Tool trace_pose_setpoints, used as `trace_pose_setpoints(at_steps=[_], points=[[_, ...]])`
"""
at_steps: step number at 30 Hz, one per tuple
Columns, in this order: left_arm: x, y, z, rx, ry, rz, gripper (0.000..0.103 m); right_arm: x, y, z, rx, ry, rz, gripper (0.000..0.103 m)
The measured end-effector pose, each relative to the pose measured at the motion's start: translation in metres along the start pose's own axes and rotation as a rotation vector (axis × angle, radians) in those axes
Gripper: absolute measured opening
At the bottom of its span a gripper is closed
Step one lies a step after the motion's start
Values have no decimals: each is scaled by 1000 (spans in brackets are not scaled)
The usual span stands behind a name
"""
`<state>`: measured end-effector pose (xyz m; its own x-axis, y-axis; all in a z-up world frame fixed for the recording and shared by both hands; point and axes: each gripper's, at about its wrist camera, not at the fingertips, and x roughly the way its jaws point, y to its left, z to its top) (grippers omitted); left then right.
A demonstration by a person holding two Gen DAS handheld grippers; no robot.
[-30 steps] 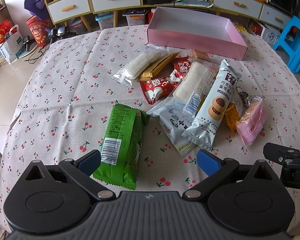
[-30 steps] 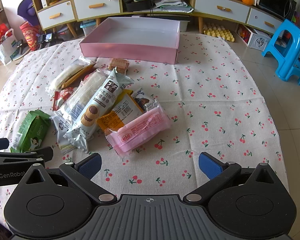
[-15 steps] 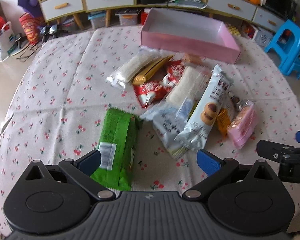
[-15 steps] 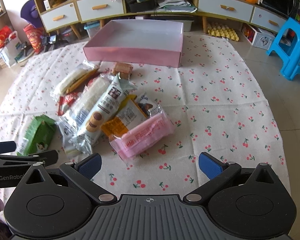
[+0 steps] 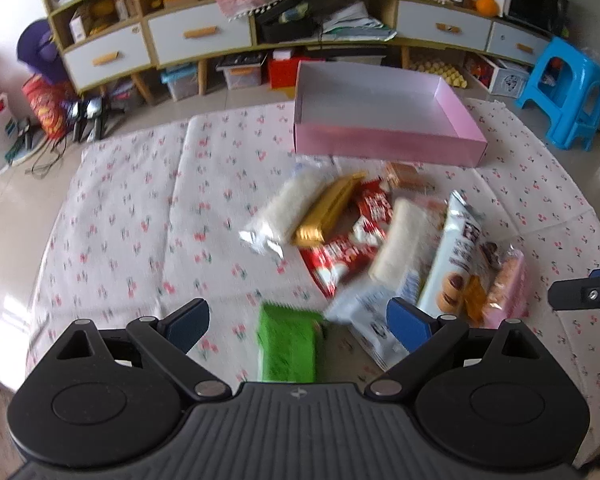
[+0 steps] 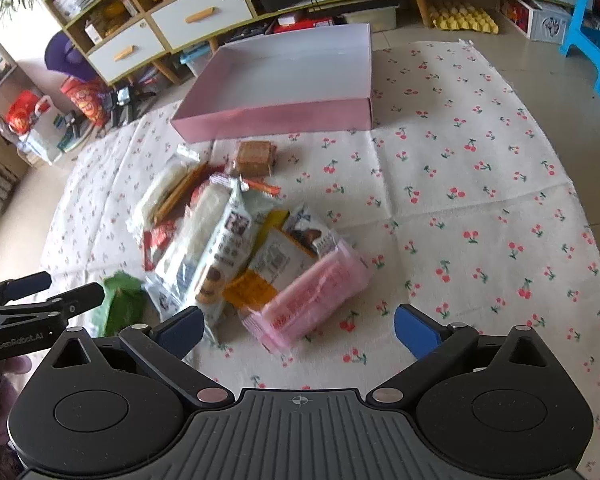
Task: Organize snacks
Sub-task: 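Grasp the white bread pack with the left tool while the right tool grasps the white cake-roll pack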
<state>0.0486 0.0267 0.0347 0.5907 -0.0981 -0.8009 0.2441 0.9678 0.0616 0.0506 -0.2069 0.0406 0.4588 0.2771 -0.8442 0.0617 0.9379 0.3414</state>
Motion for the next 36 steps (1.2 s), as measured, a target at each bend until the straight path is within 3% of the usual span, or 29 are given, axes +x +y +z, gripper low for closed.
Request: trace_pose_setpoints(at_steps=[5, 7, 11, 15, 21, 25, 36], points=[[17, 10, 6, 31, -84, -86, 95, 13, -6, 7, 77, 0, 119, 99], [25, 14, 8, 49, -122, -121, 89, 23, -6, 8, 111, 15, 175, 94], [46, 20, 17, 79, -121, -143, 79, 37, -2, 13, 151, 36, 240, 82], [66, 35, 23, -21, -62, -168, 65, 46, 4, 17, 171, 48, 270, 66], [82, 42, 29, -72, -53, -209, 57, 65, 14, 19, 199, 75, 263, 46], [95, 38, 33, -47, -41, -160, 48, 71, 18, 20, 209, 71, 244, 46], [105, 44, 30, -19, -54, -99, 55, 72, 22, 27, 208, 37, 238, 46]])
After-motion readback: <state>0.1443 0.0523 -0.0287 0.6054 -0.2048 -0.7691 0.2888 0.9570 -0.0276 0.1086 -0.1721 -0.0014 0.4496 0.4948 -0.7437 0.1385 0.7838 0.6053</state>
